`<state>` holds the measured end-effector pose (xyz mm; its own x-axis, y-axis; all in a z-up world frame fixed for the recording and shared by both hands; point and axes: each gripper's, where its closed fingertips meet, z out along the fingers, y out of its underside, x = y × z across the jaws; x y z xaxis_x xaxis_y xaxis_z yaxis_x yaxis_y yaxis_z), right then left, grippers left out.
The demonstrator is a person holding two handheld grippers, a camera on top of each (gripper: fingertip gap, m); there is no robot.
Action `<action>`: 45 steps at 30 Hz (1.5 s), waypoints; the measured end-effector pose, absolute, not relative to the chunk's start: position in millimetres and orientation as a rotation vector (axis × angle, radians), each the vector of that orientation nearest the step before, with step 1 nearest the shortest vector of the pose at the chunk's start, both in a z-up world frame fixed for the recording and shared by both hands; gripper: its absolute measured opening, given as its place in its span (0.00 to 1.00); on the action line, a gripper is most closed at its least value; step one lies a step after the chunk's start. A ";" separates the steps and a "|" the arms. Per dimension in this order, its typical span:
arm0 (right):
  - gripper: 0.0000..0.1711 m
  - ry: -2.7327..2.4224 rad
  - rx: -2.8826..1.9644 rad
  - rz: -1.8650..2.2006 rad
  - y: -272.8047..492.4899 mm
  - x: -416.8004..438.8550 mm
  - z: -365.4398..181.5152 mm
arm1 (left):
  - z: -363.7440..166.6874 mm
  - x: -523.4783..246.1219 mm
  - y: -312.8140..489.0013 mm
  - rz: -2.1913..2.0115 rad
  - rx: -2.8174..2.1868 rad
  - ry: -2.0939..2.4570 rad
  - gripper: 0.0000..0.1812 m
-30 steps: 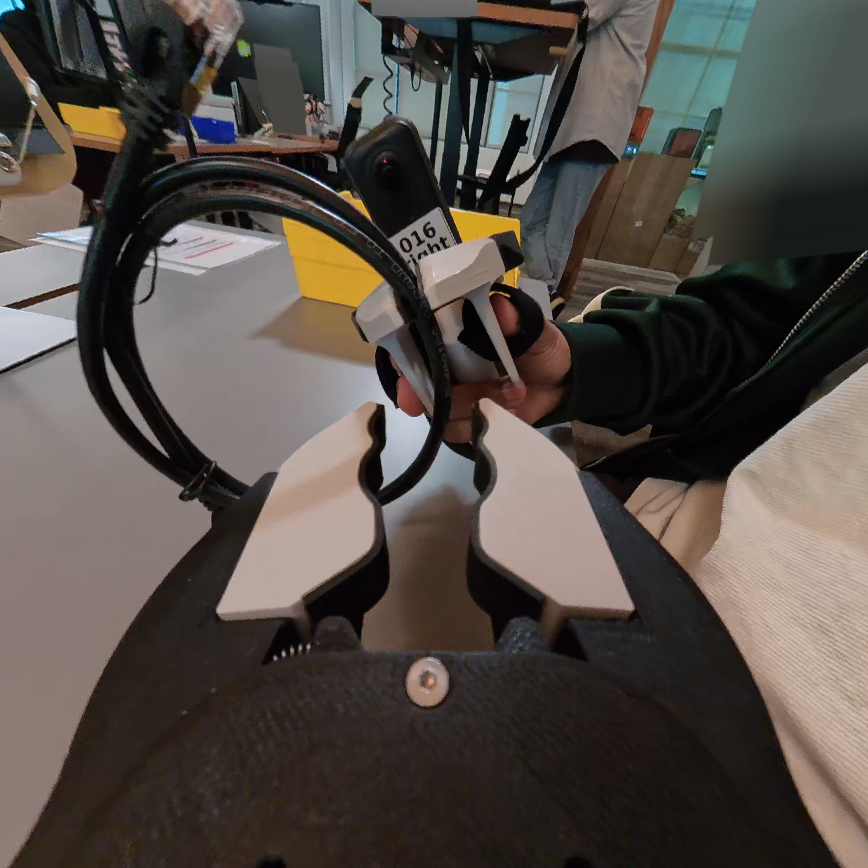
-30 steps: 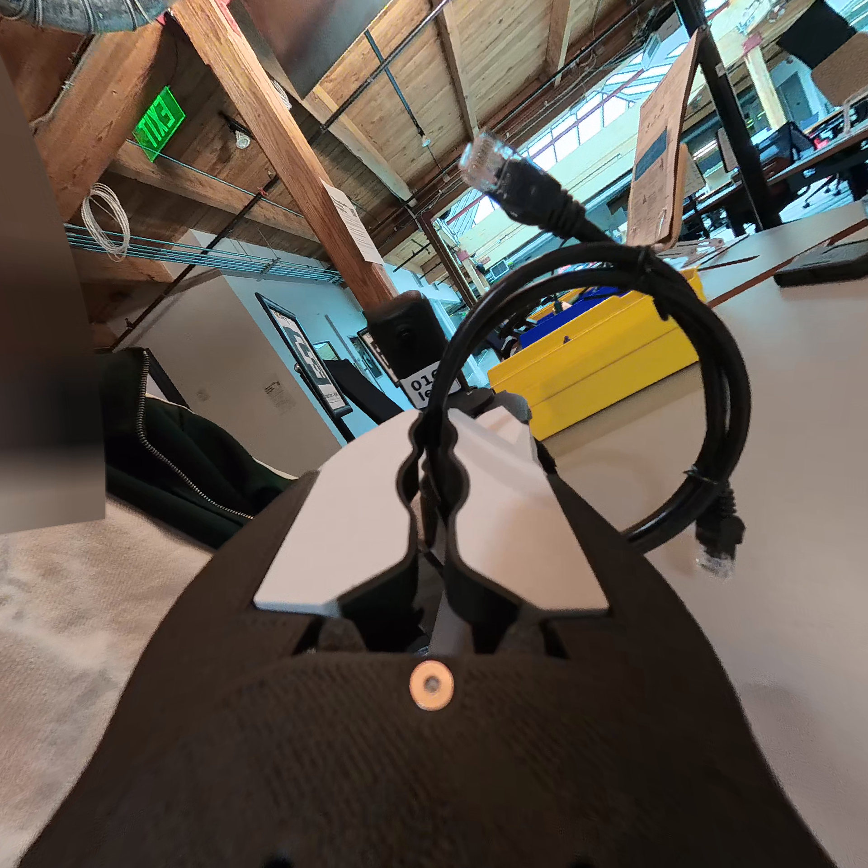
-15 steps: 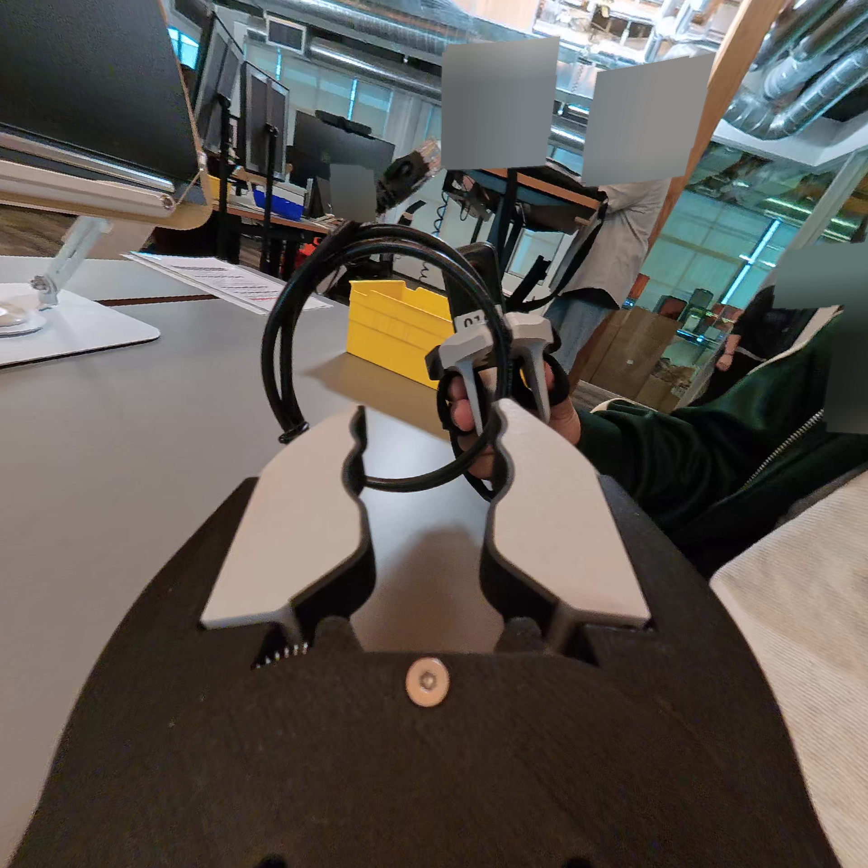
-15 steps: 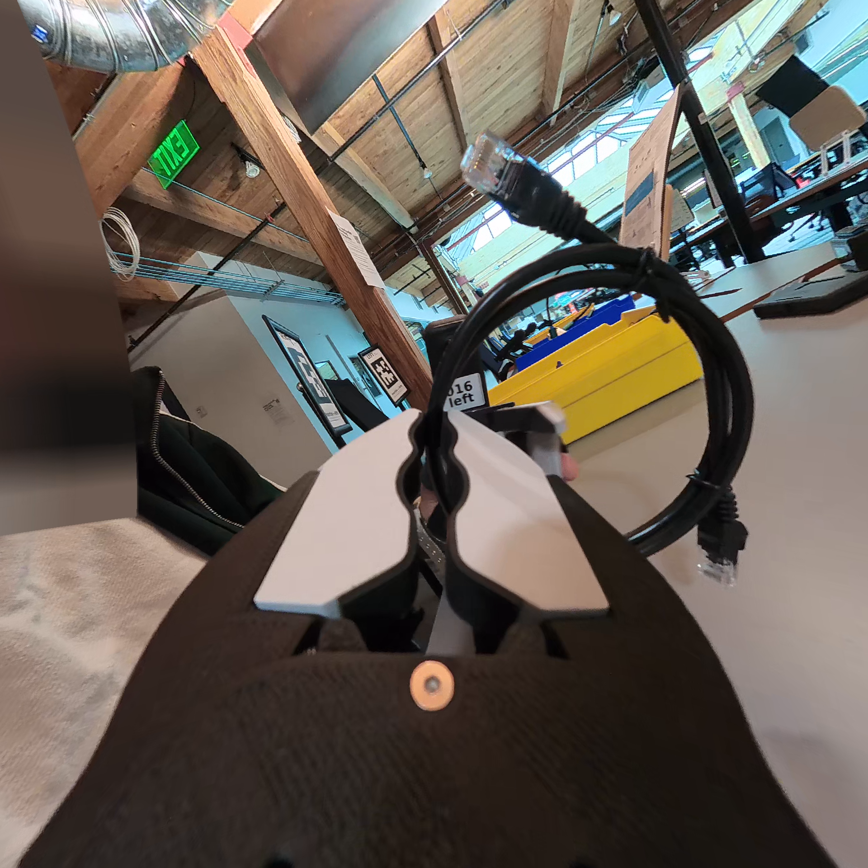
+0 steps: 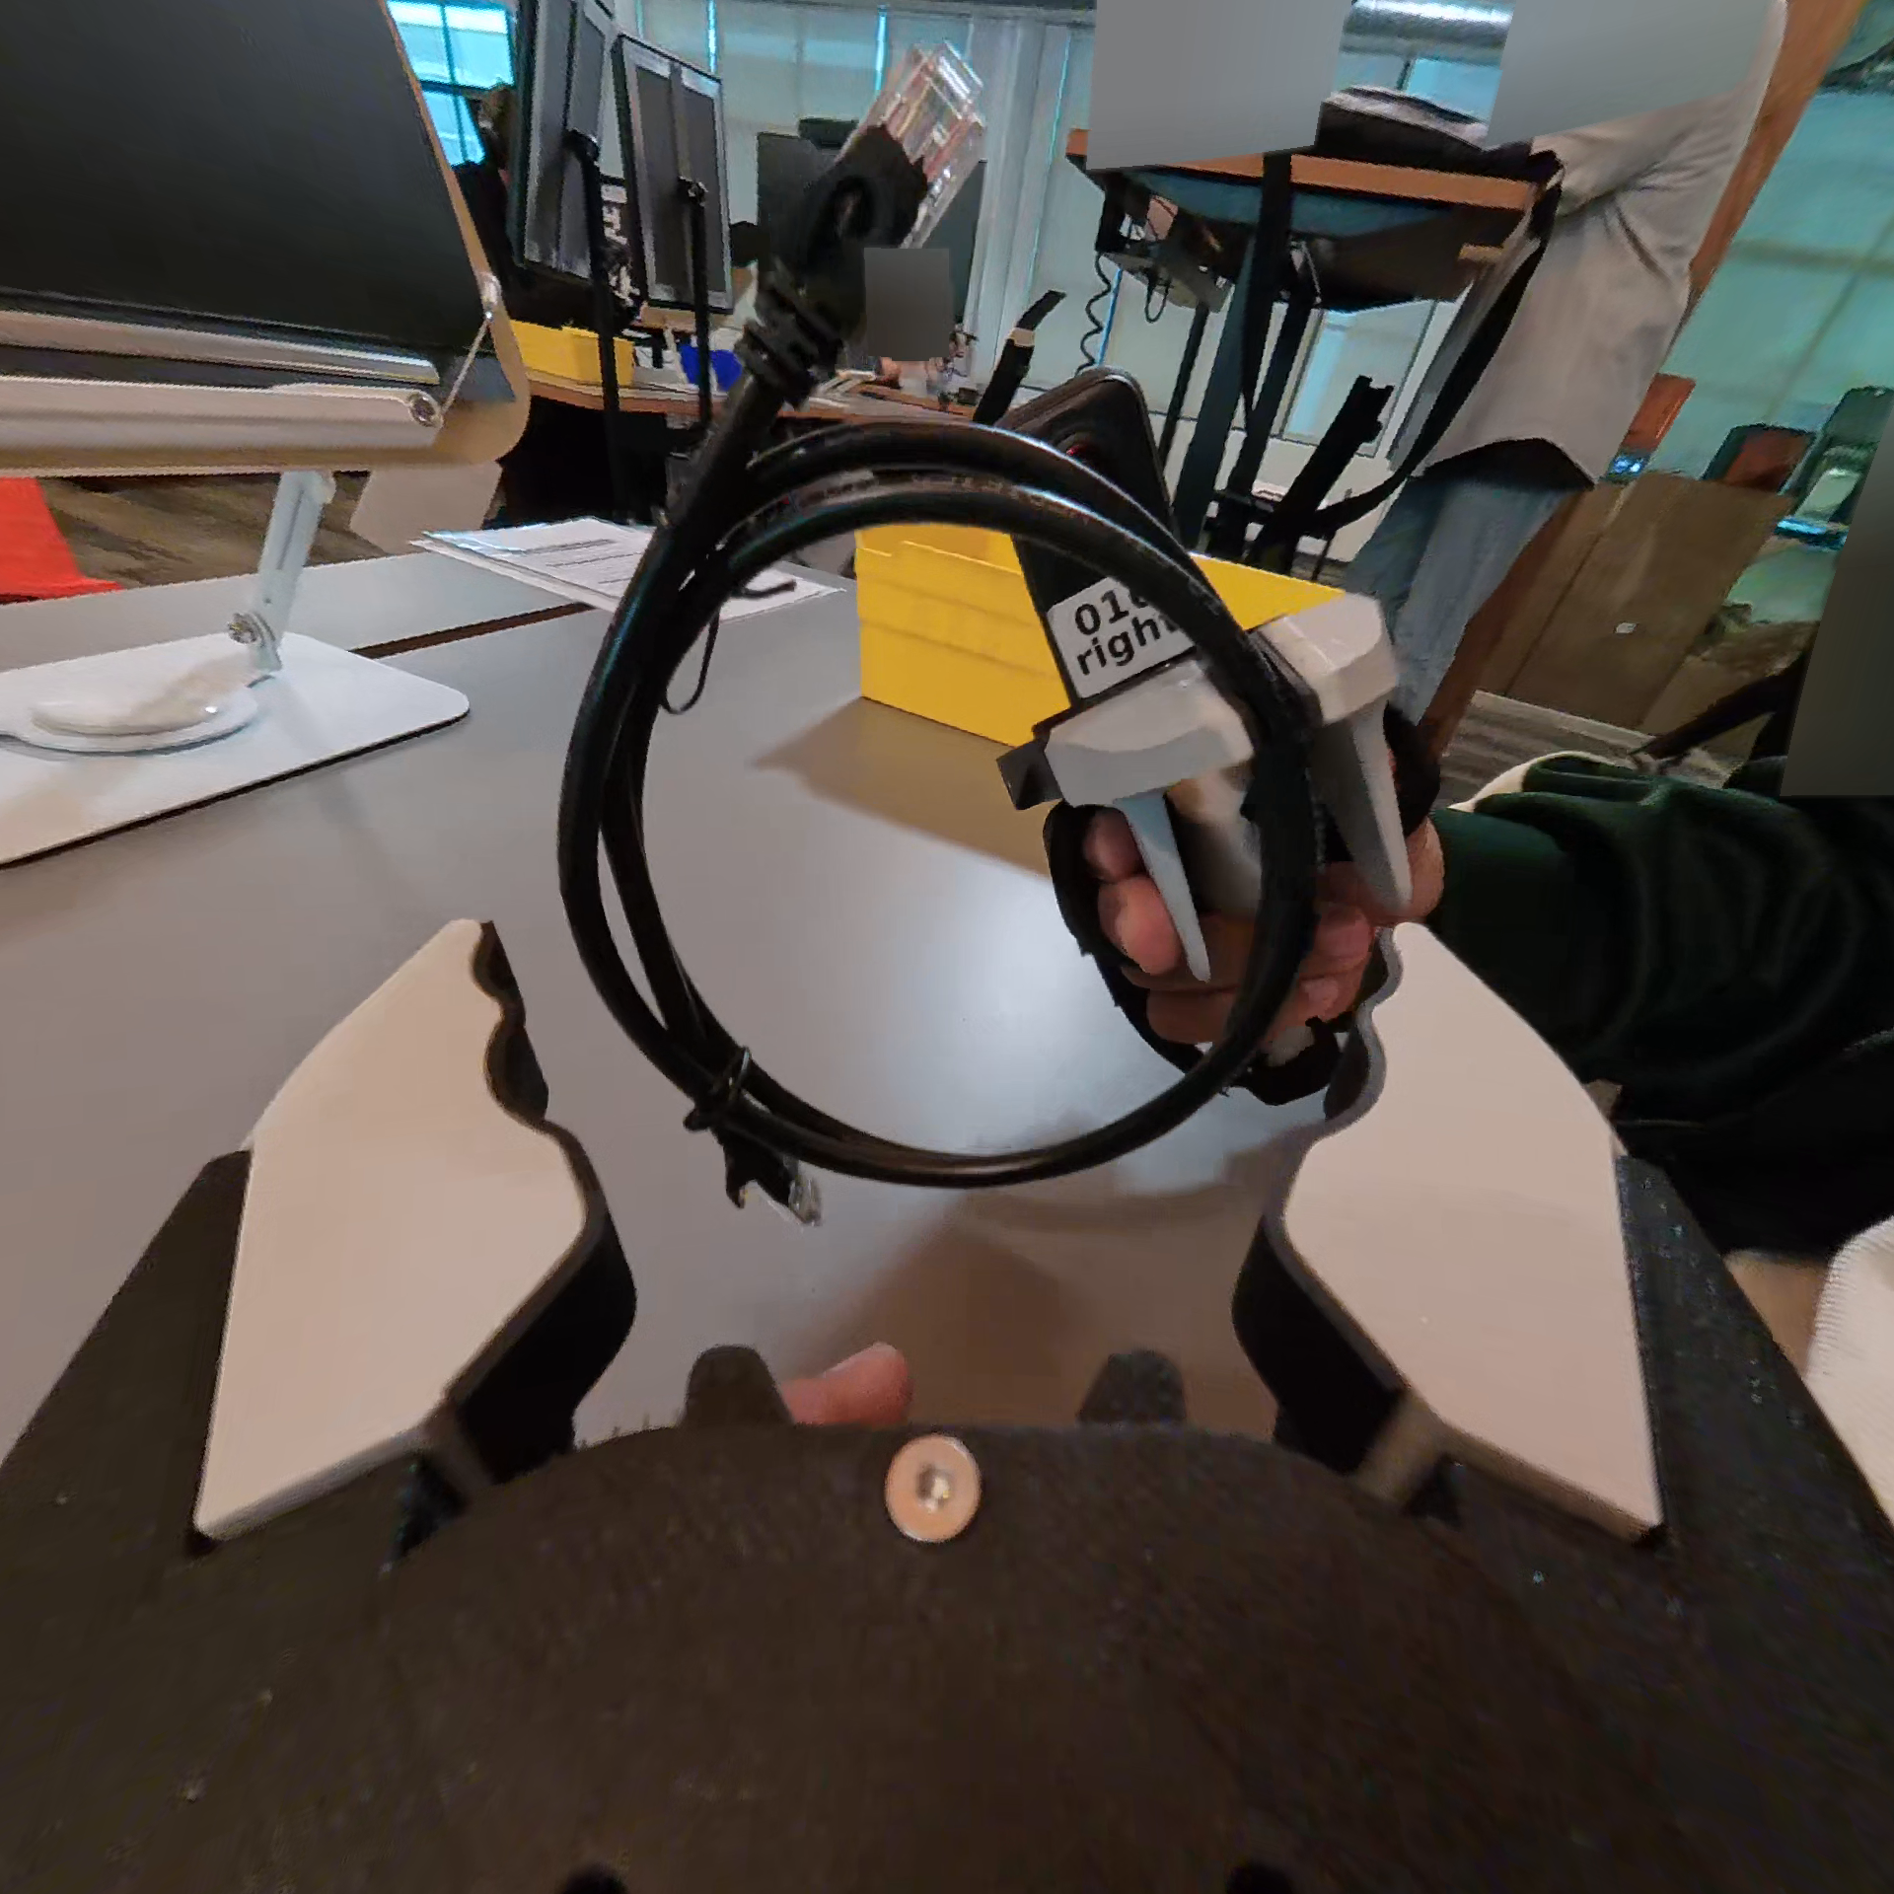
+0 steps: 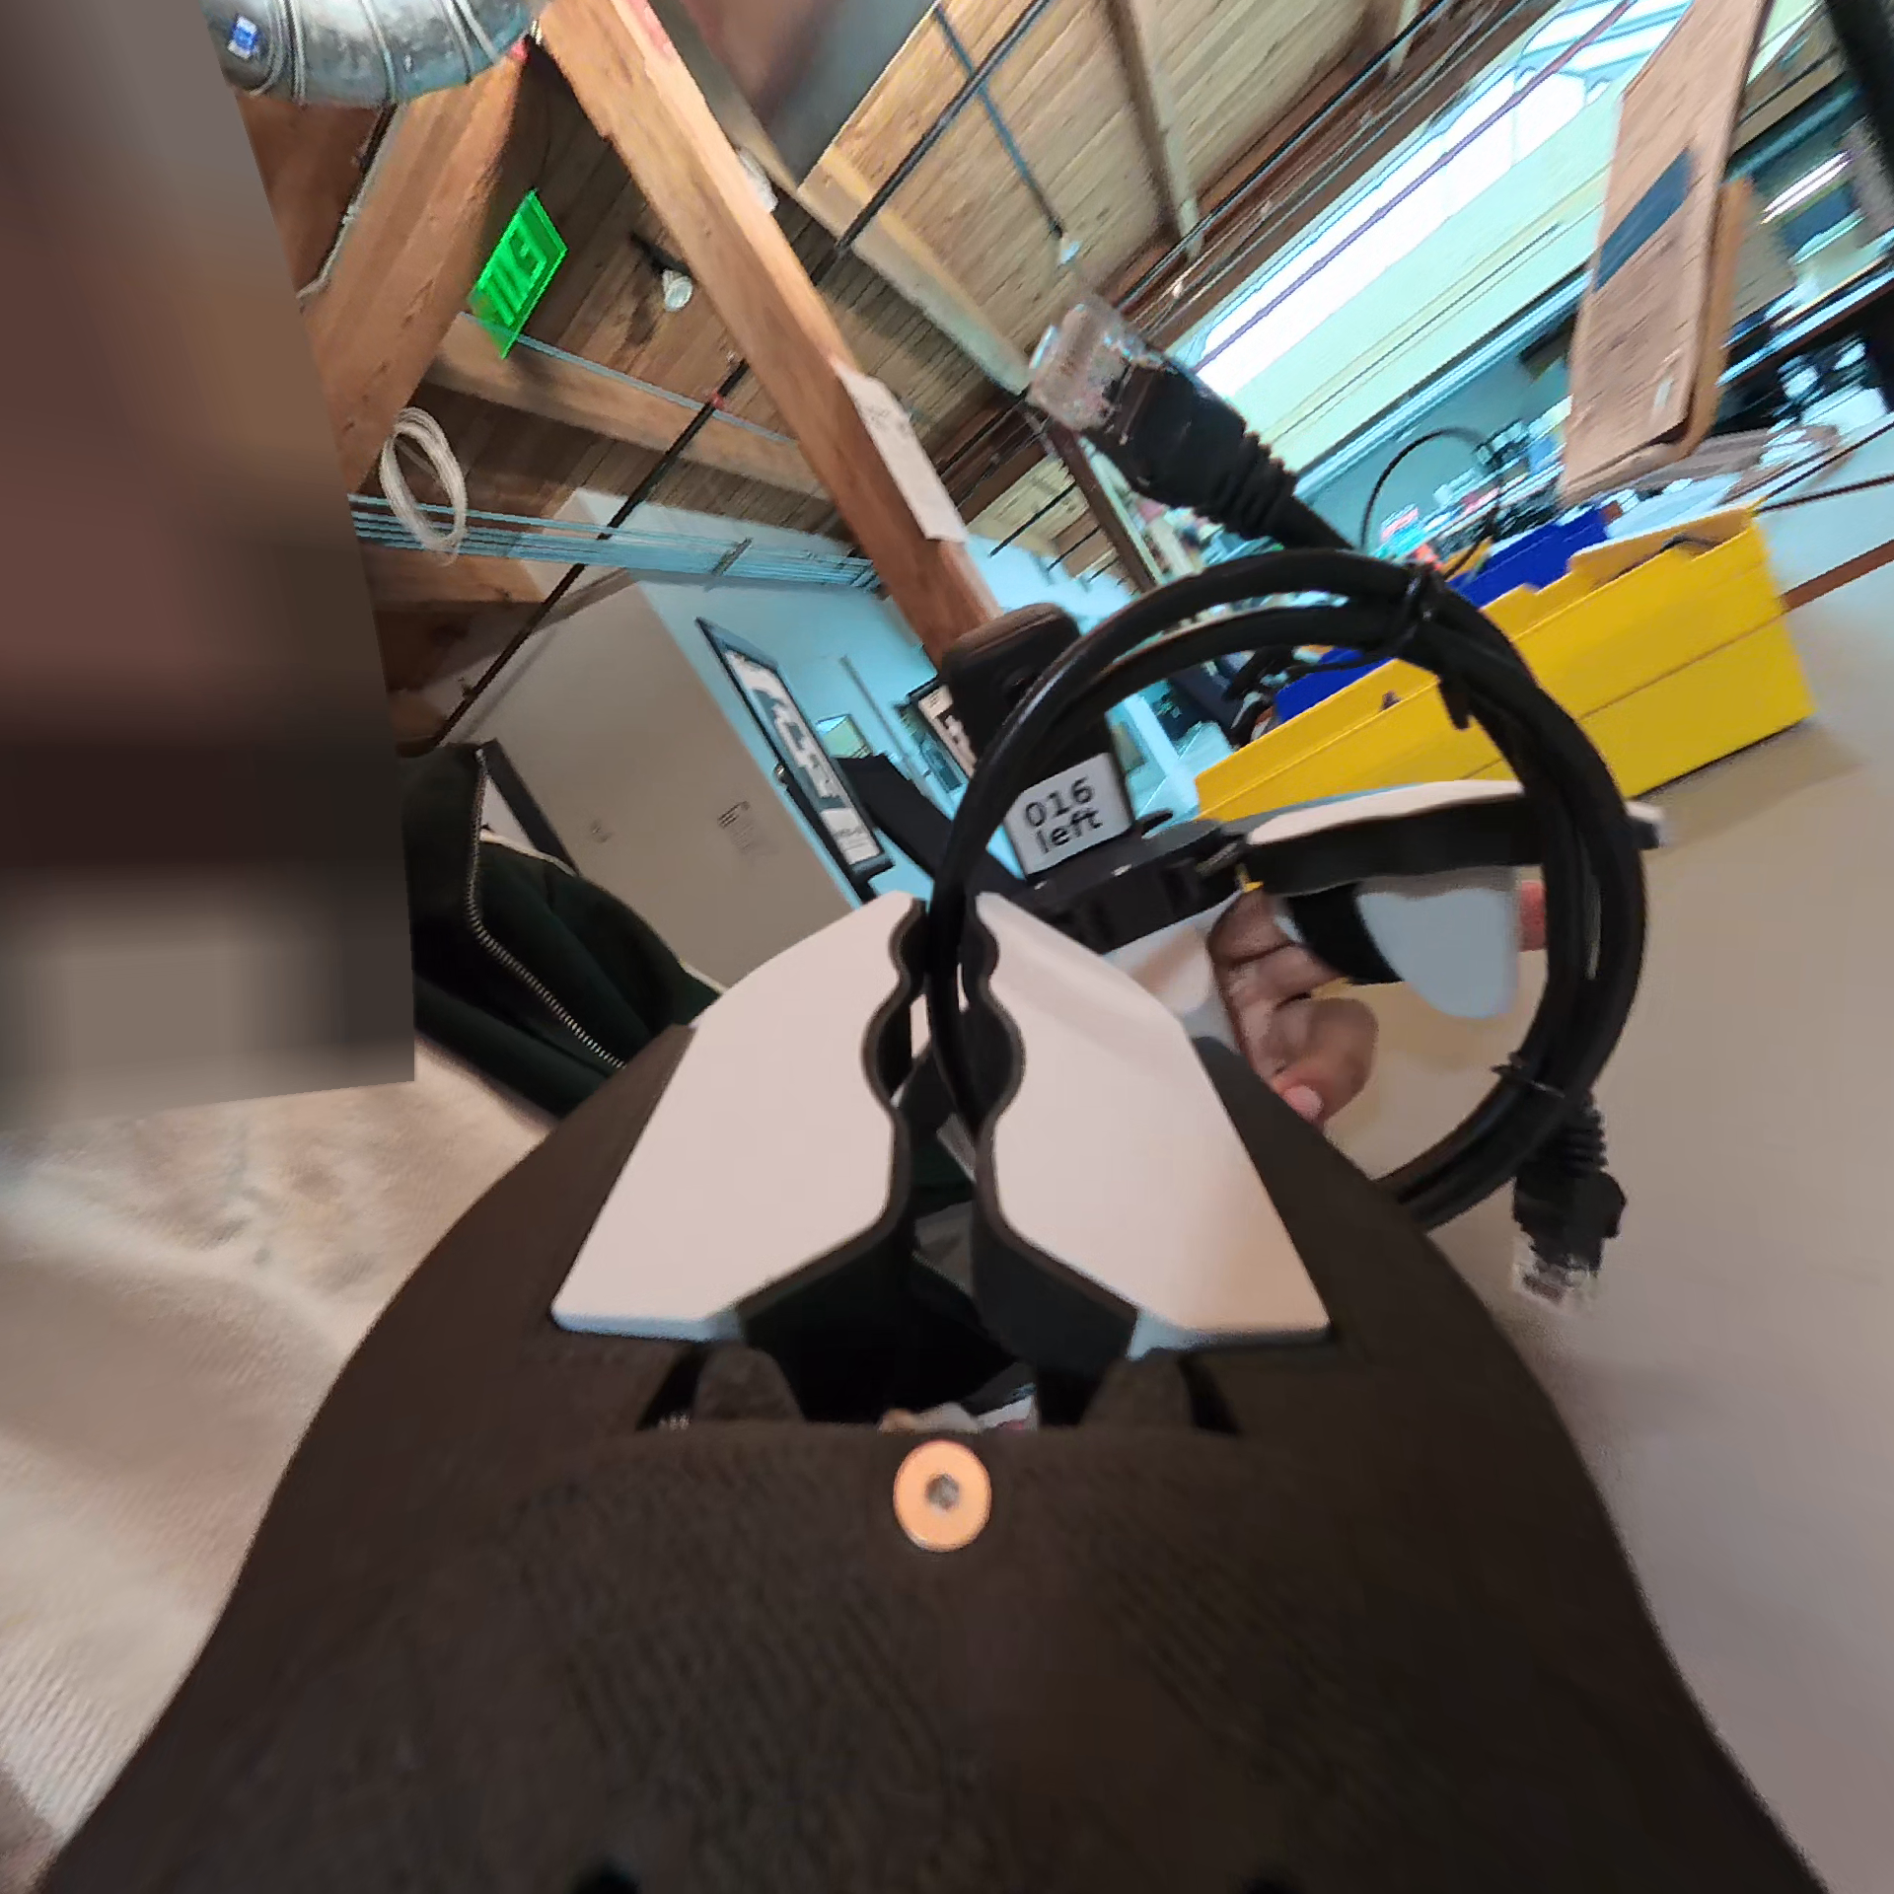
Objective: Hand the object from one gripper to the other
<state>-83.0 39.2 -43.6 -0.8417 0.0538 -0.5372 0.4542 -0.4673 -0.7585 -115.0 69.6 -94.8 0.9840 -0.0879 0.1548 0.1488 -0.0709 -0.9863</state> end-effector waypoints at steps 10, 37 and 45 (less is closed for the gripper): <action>0.04 1.444 0.696 -2.333 25.0 -77.8 -45.6 | -105.2 -104.0 74.6 -0.187 -1.692 0.013 0.81; 0.22 1.345 0.896 -2.426 51.1 -102.2 -48.6 | -88.5 -122.1 64.8 -0.012 -1.633 0.006 0.71; 0.27 1.321 1.210 -2.404 81.4 -128.9 -71.0 | -98.1 -134.7 62.6 0.349 -1.733 0.117 0.71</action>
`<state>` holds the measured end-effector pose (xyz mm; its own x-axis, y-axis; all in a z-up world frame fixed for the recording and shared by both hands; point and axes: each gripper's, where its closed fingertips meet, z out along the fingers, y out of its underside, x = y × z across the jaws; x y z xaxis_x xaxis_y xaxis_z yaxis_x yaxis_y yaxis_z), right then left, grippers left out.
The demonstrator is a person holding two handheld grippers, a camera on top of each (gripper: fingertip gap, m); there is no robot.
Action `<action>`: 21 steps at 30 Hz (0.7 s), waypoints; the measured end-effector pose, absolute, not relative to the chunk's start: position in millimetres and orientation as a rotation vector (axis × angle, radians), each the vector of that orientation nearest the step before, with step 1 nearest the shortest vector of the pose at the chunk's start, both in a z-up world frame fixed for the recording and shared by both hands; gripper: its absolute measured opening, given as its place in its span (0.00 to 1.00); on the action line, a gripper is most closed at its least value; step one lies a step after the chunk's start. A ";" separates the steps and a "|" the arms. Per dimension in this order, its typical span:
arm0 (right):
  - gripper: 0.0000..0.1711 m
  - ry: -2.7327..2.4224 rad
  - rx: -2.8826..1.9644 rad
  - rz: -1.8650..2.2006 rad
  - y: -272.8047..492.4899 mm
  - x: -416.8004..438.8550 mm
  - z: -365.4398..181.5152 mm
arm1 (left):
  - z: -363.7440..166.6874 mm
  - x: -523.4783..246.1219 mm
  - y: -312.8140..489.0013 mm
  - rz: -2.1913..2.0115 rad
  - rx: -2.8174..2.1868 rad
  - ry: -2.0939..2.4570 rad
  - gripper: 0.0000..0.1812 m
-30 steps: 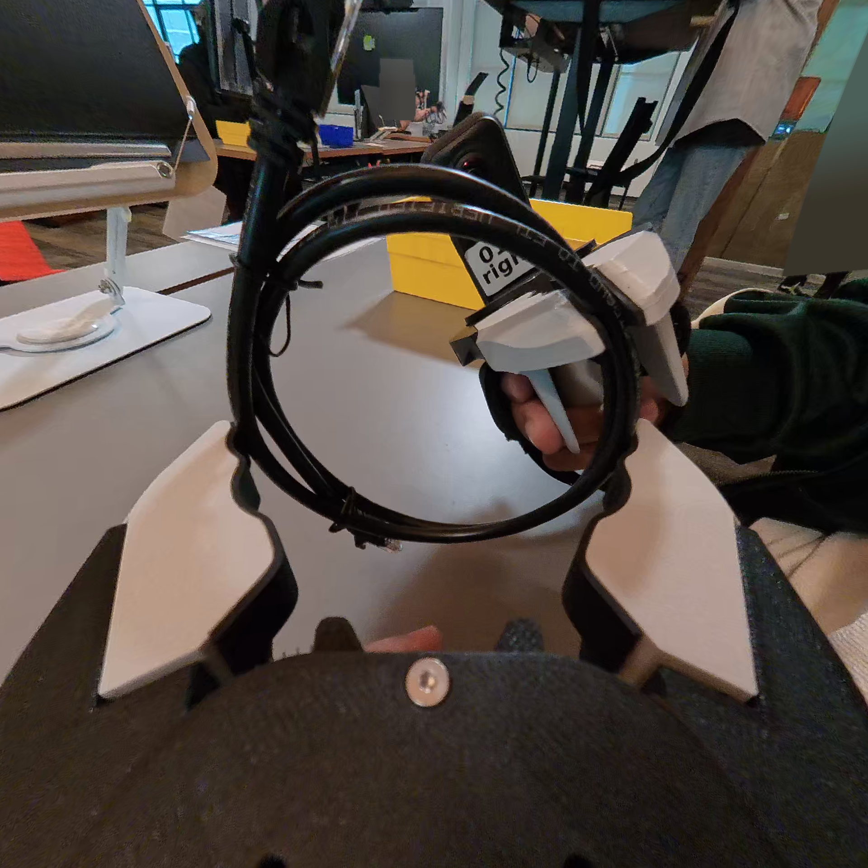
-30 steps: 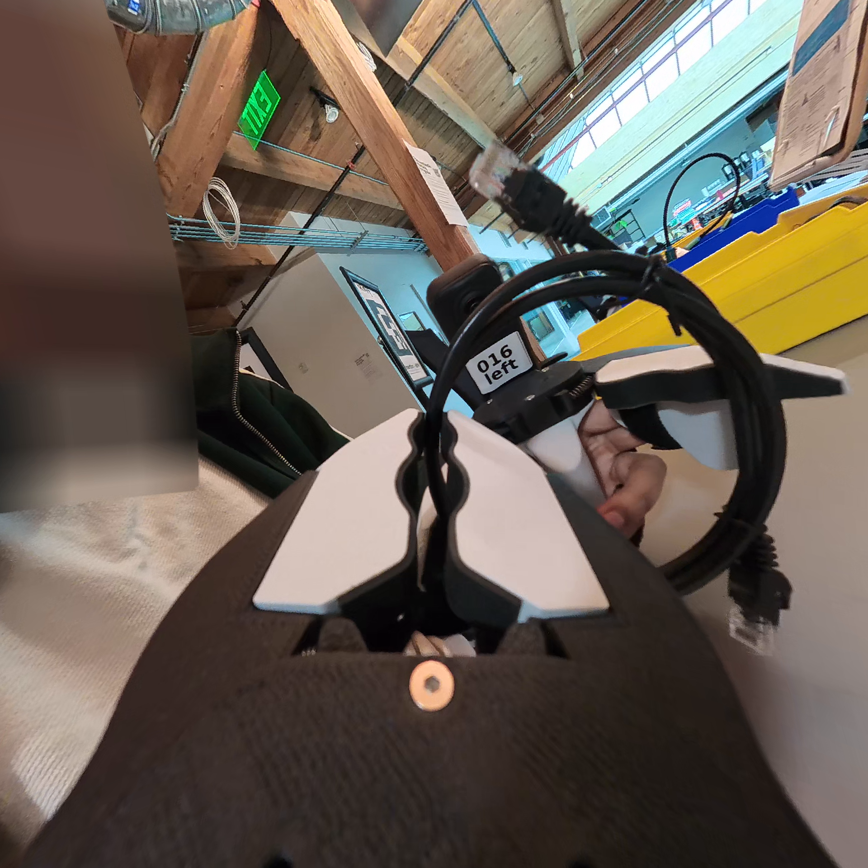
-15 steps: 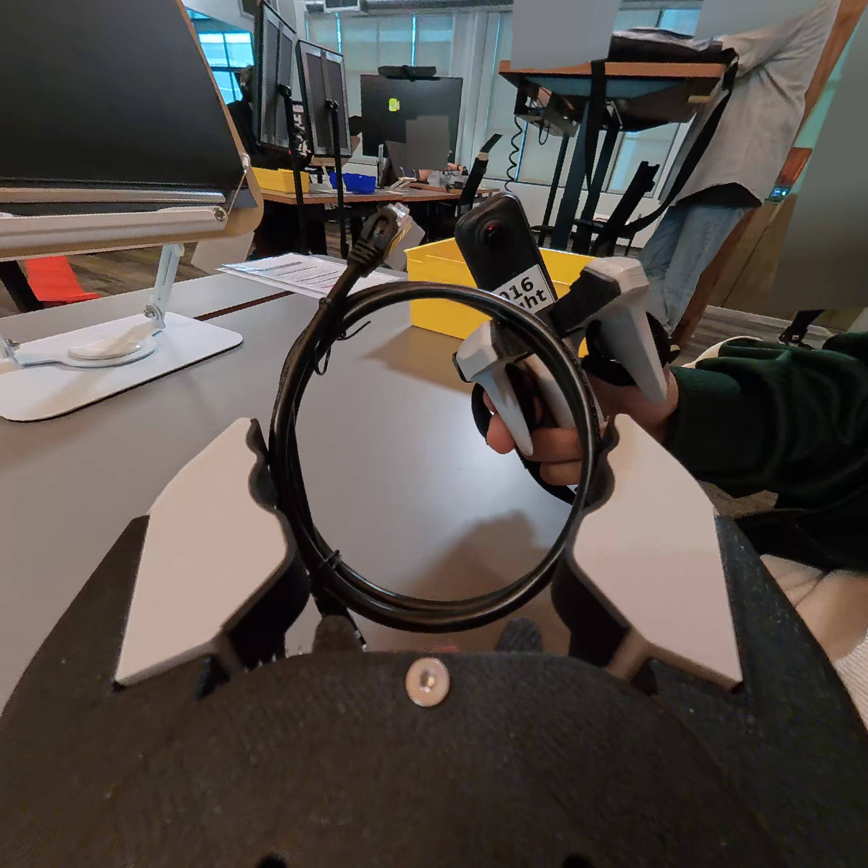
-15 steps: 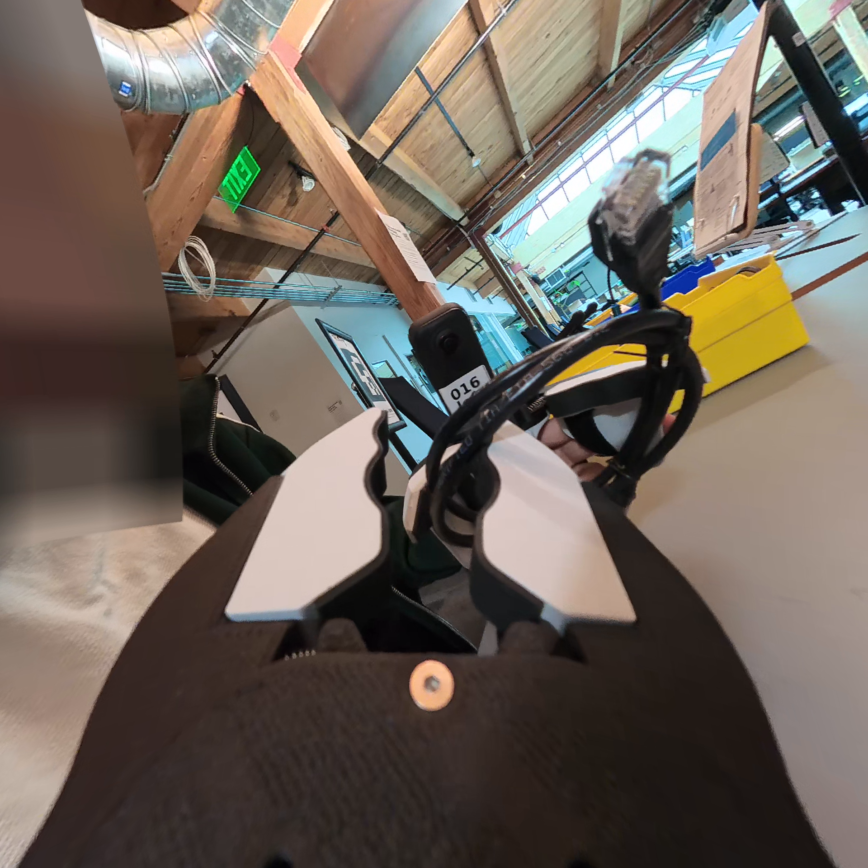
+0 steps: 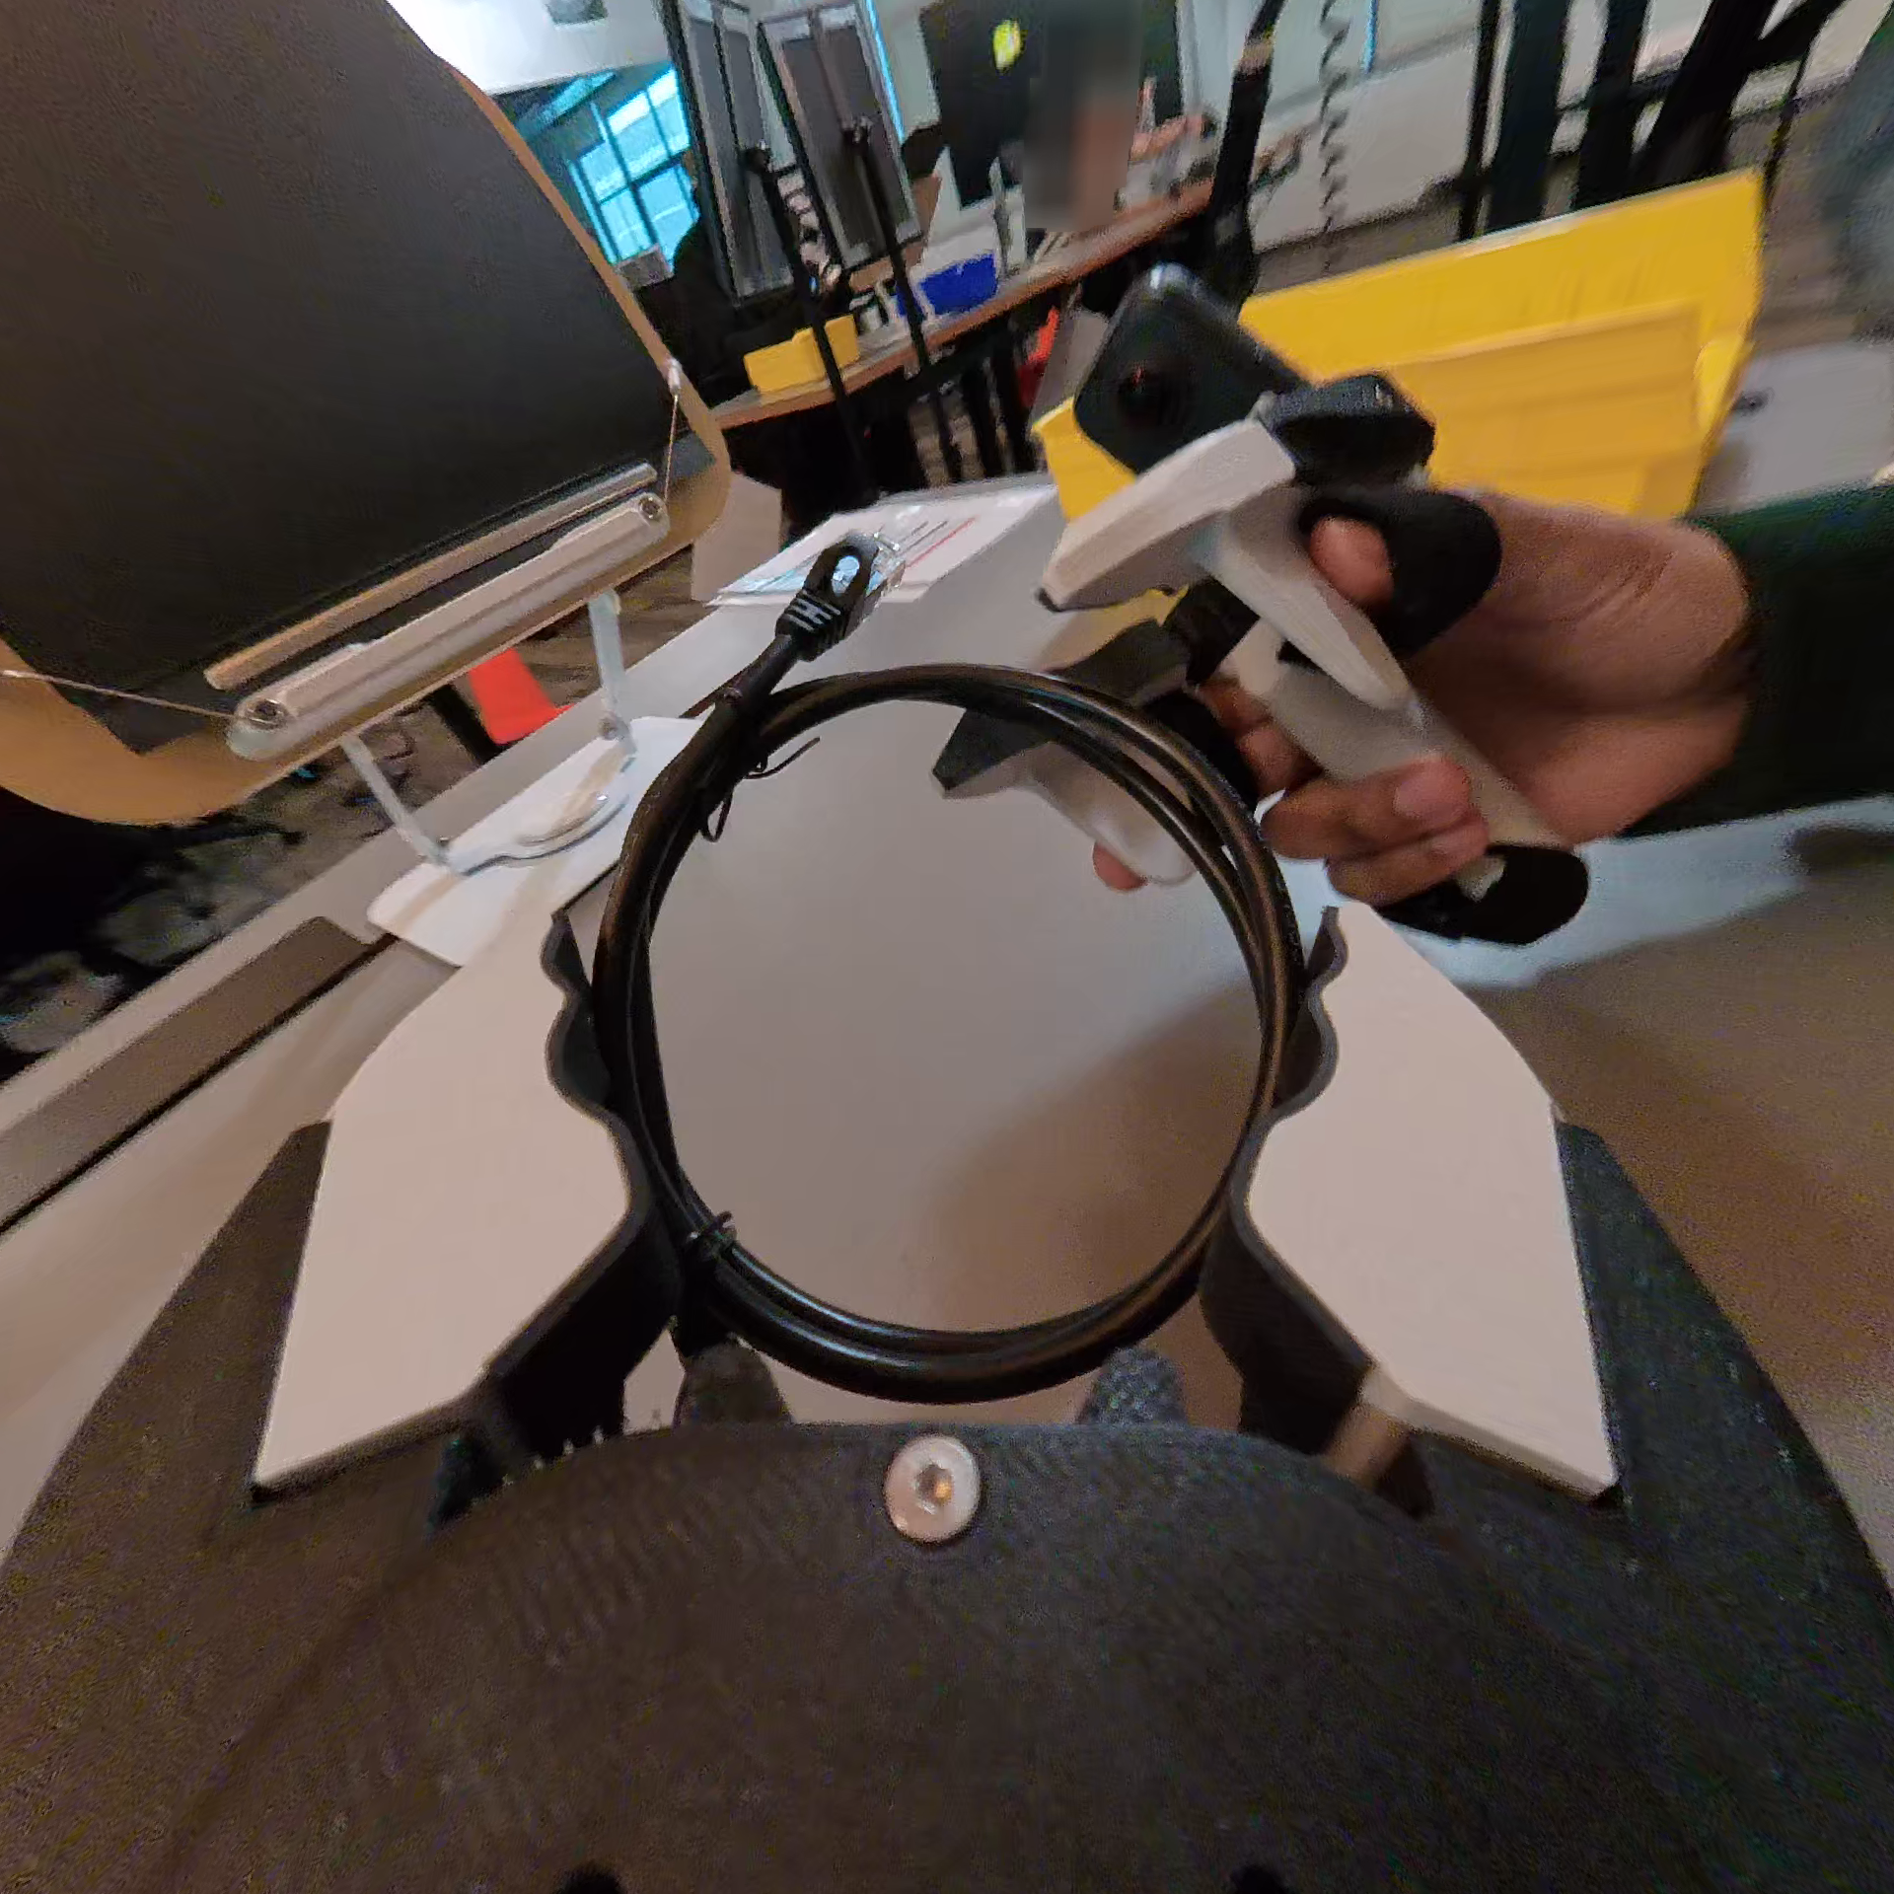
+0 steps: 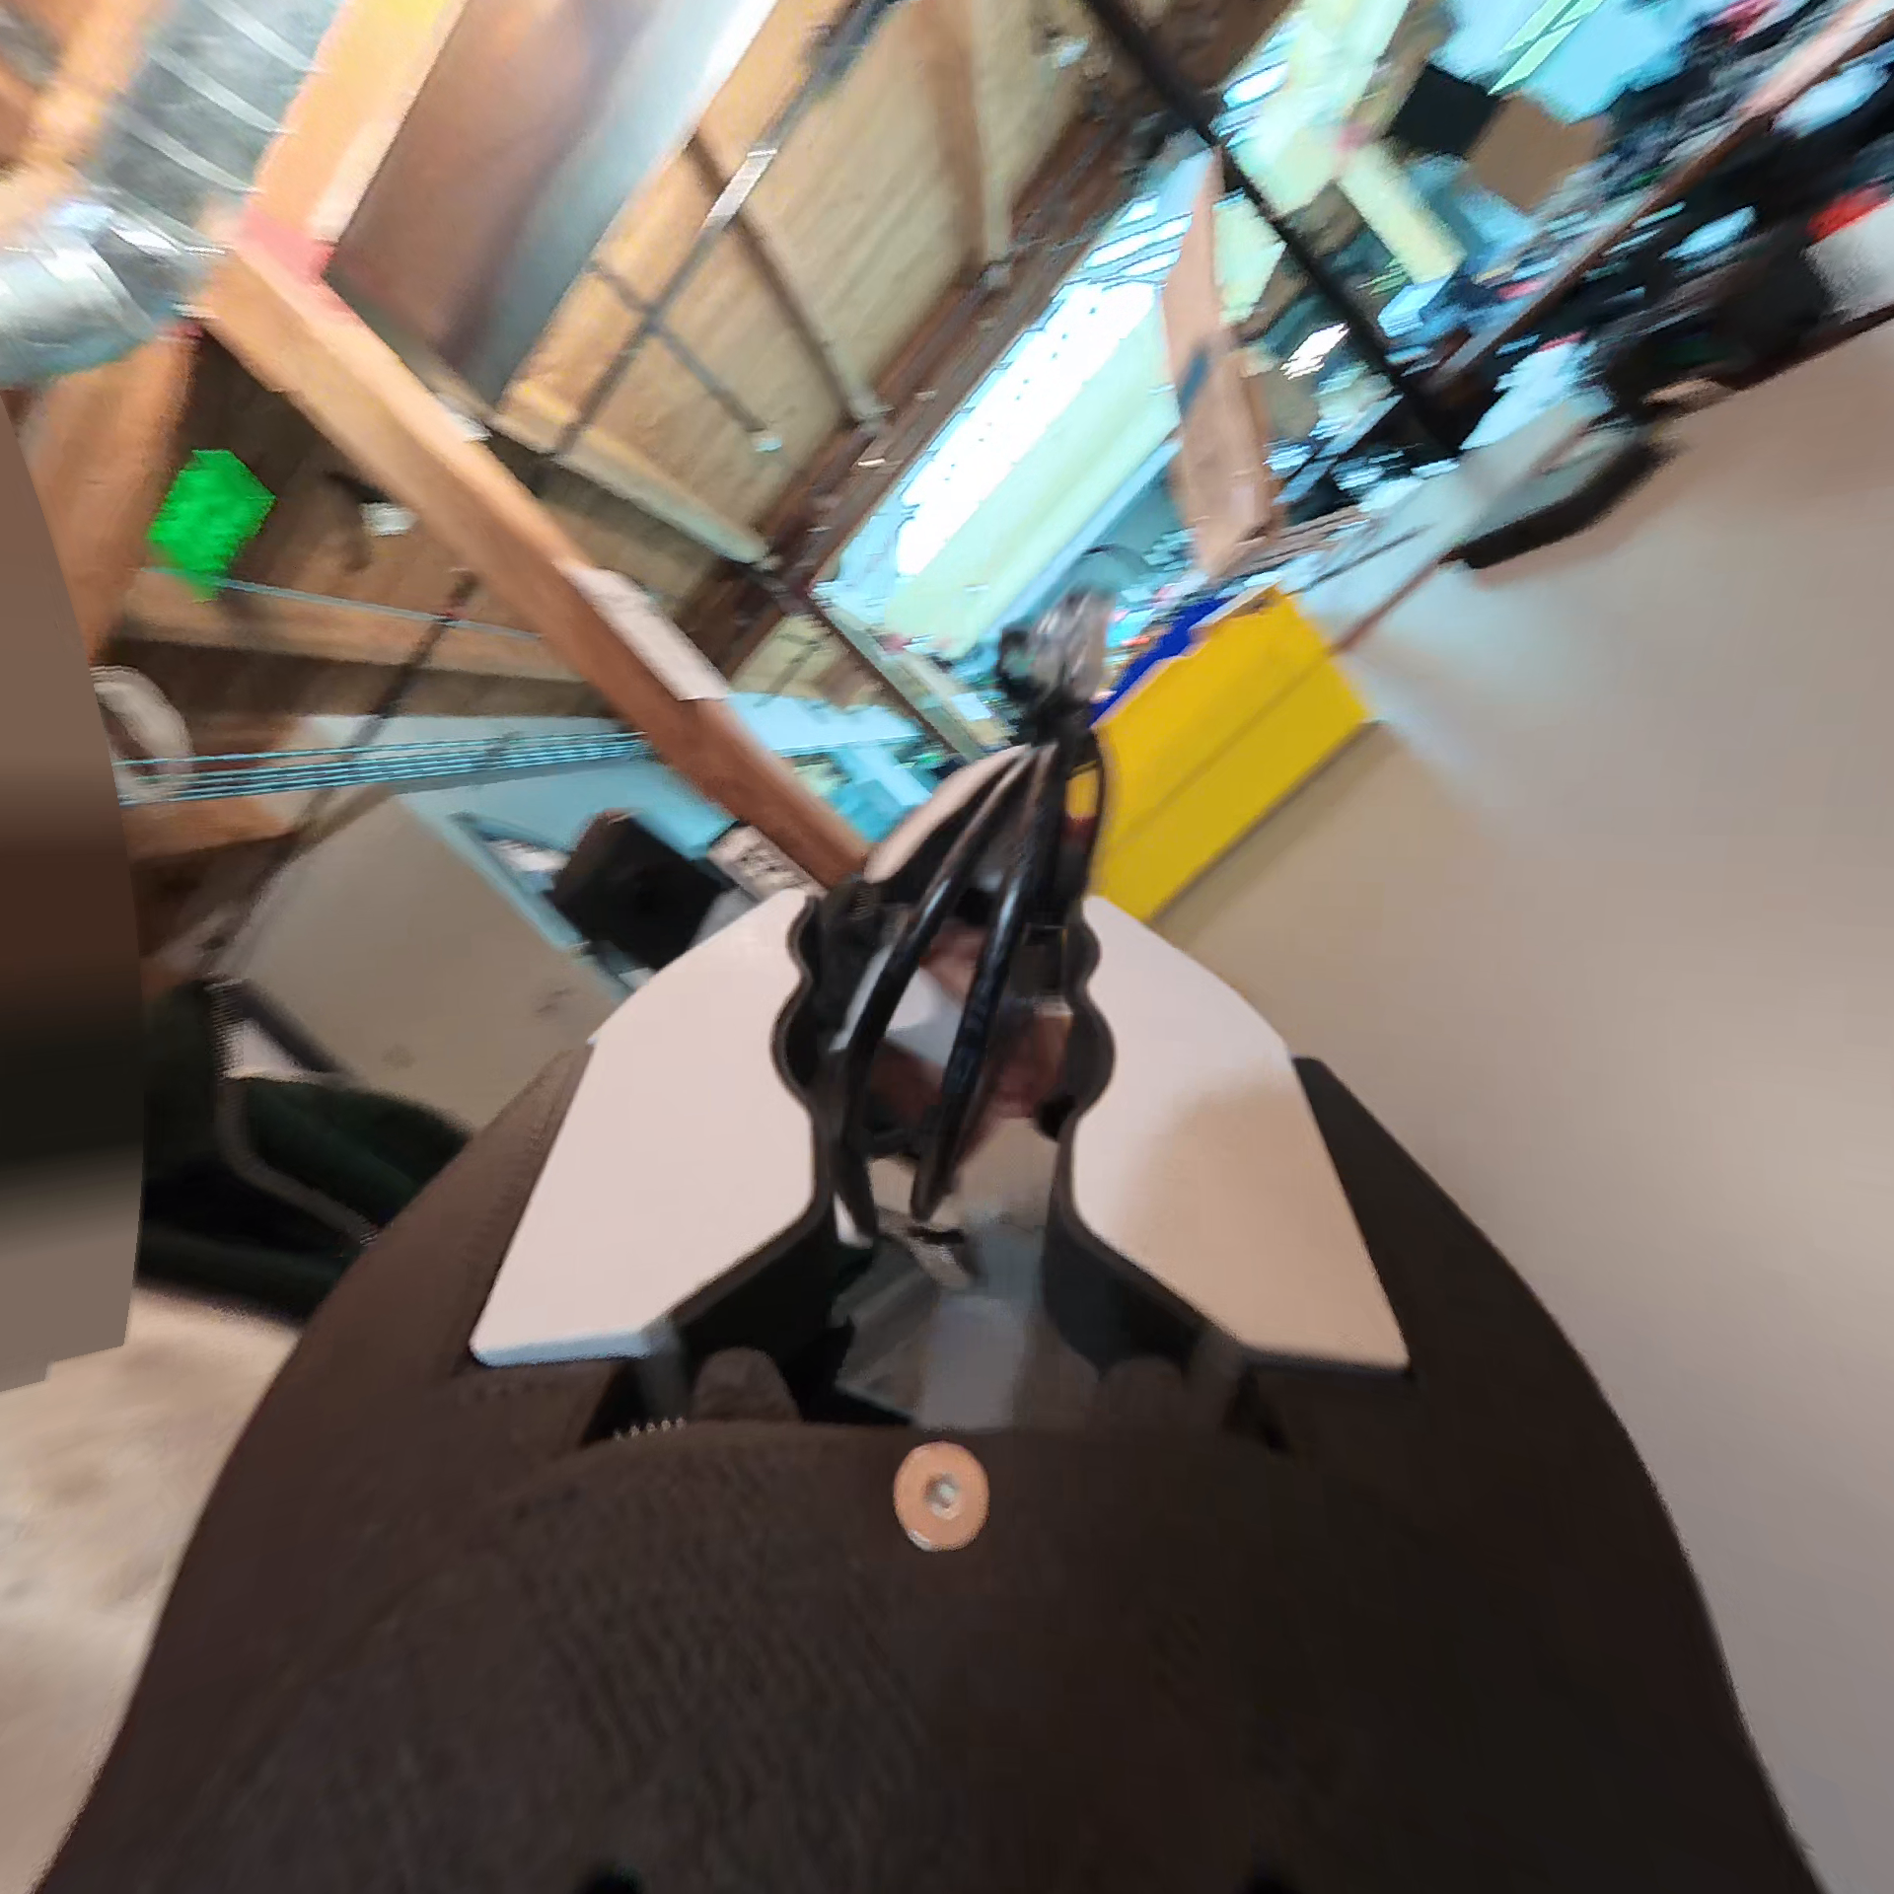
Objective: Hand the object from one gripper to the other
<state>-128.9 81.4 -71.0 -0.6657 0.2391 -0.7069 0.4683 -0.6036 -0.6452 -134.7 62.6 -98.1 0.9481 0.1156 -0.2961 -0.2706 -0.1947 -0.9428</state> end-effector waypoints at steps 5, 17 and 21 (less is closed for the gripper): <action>0.25 1.450 1.404 -2.382 101.6 -138.9 -84.9 | -115.1 -133.6 66.9 0.534 -1.831 0.236 0.71; 0.06 1.697 1.463 -2.106 85.8 -134.6 -112.0 | -127.3 -134.0 69.4 0.551 -1.877 0.257 0.73; 0.04 1.629 1.498 -2.162 98.2 -137.7 -107.0 | -112.1 -138.6 66.0 0.483 -1.797 0.161 0.74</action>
<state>-137.7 98.2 -107.0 -0.5305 0.4766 -0.7011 0.5425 -0.4446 -0.7127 -138.6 66.0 -112.1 0.9039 0.1401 -0.4041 -0.3545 -0.2832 -0.8911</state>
